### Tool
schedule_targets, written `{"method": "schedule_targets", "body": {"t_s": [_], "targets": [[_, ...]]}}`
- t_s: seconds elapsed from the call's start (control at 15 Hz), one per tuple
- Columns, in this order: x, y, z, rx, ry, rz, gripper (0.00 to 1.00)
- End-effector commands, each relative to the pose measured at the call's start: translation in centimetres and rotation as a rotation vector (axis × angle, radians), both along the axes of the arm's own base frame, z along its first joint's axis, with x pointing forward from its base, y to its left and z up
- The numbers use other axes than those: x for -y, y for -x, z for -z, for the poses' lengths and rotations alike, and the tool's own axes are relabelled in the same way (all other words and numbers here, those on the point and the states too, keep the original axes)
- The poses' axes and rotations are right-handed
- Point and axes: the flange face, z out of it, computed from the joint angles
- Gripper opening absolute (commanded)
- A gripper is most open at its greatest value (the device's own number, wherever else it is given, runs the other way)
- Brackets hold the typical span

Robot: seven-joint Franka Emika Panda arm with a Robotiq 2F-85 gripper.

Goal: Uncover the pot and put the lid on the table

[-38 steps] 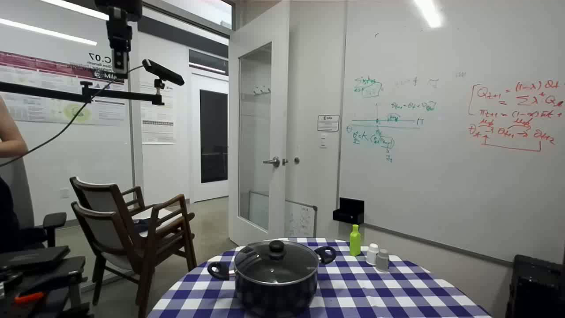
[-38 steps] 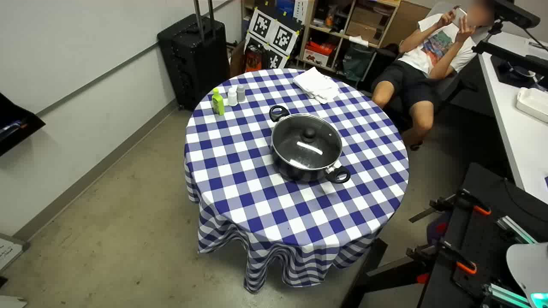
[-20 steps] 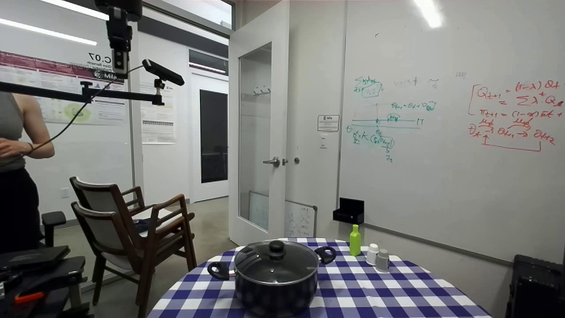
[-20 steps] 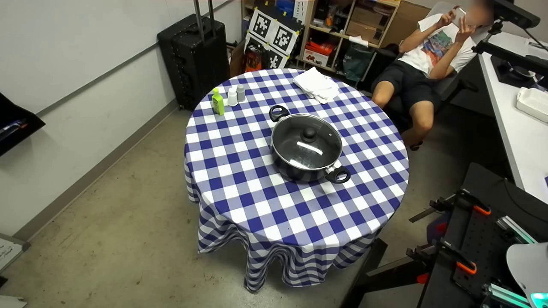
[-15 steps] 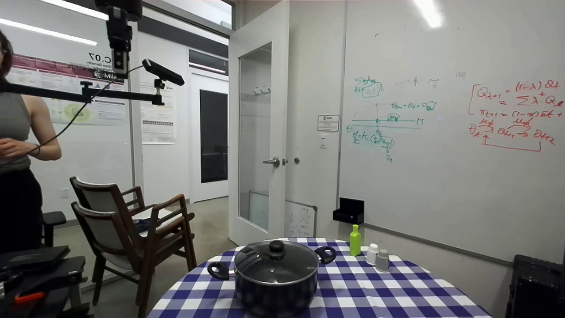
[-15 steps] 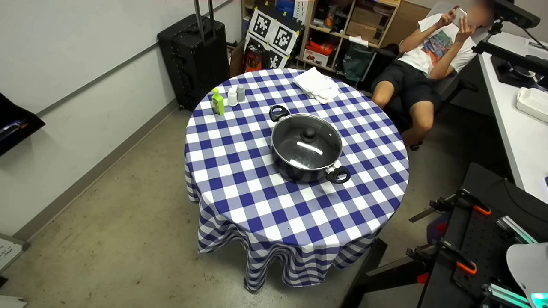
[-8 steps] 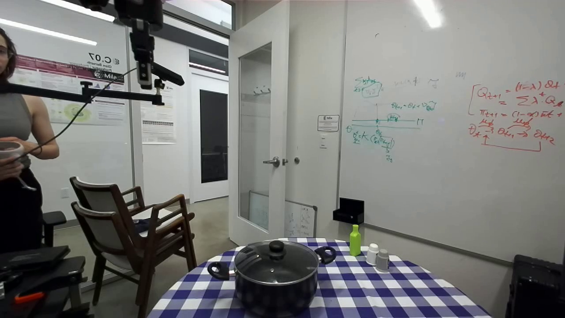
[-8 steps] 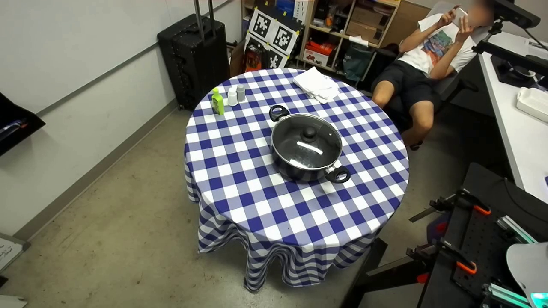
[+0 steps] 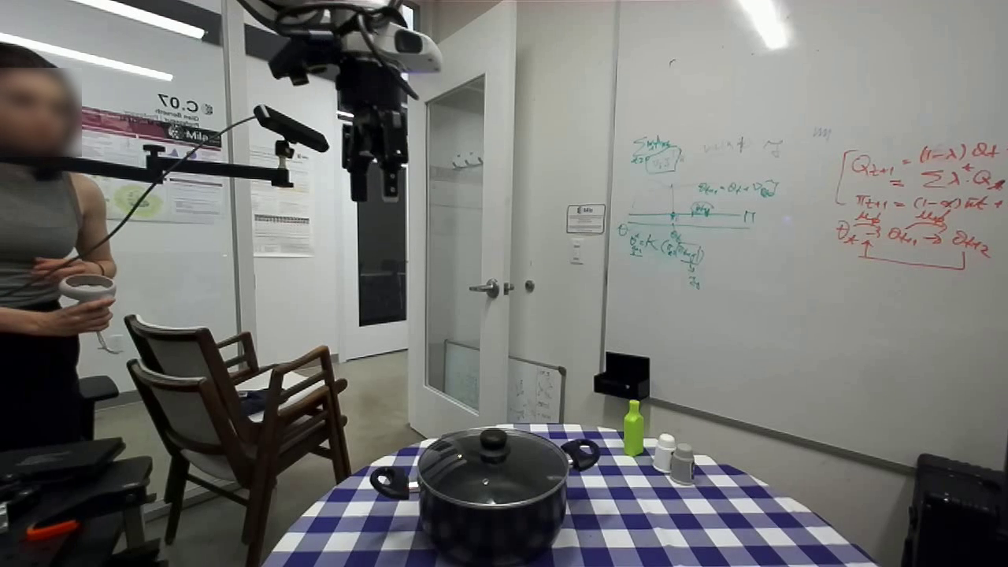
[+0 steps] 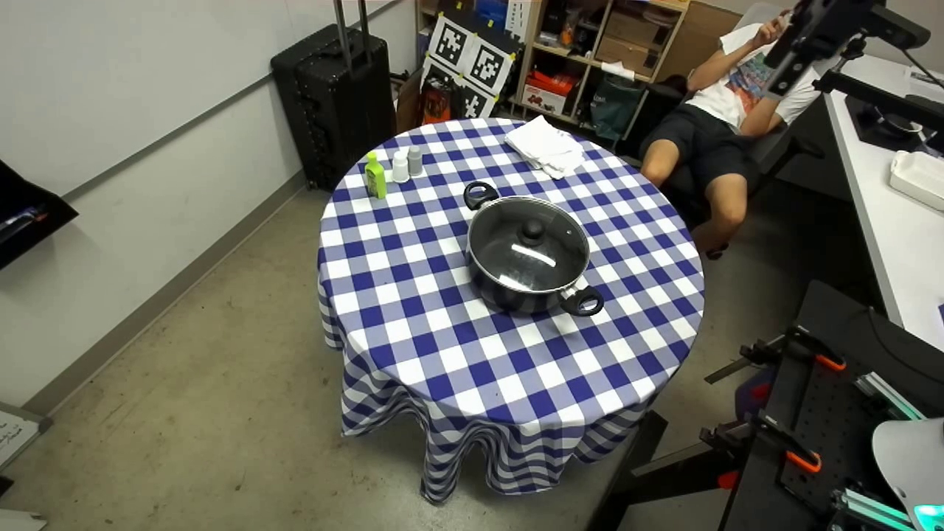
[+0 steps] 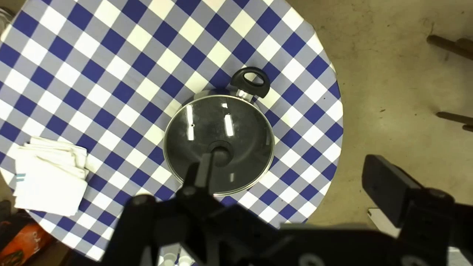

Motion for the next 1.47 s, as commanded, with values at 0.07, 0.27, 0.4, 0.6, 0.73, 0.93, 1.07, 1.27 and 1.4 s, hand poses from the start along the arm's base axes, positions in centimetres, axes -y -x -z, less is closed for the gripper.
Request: {"method": "schedule_targets", "body": {"t_s": [0.07,0.27,0.4,0.6,0.73,0.93,1.07,1.27,1.4], "targets": [[-1.5,-7.0,0.6,-0.025,-0.011,-0.076,1.0],[-2.3,-9.0,0.5,-0.004,0.02,-0.057,1.0],[-2.6,-9.6,0.3,0.014,0.053,-0.031,1.0],[-2.8,-10.7,1.6,0.005,0.134,0.027,1.0],[-3.5,-11.2,2.8,-0.017,0.15,0.023,1.0],[-4.5,-11.9,3.7,-0.028,0.187,0.013,1.0],[-4.6,-12.3,3.6,-0.026,0.257,0.023,1.0],[-4.2,-12.6,3.1,-0.019,0.328,0.034,1.0],[-4.2,-12.7,3.2,-0.032,0.34,0.025,1.0]]}}
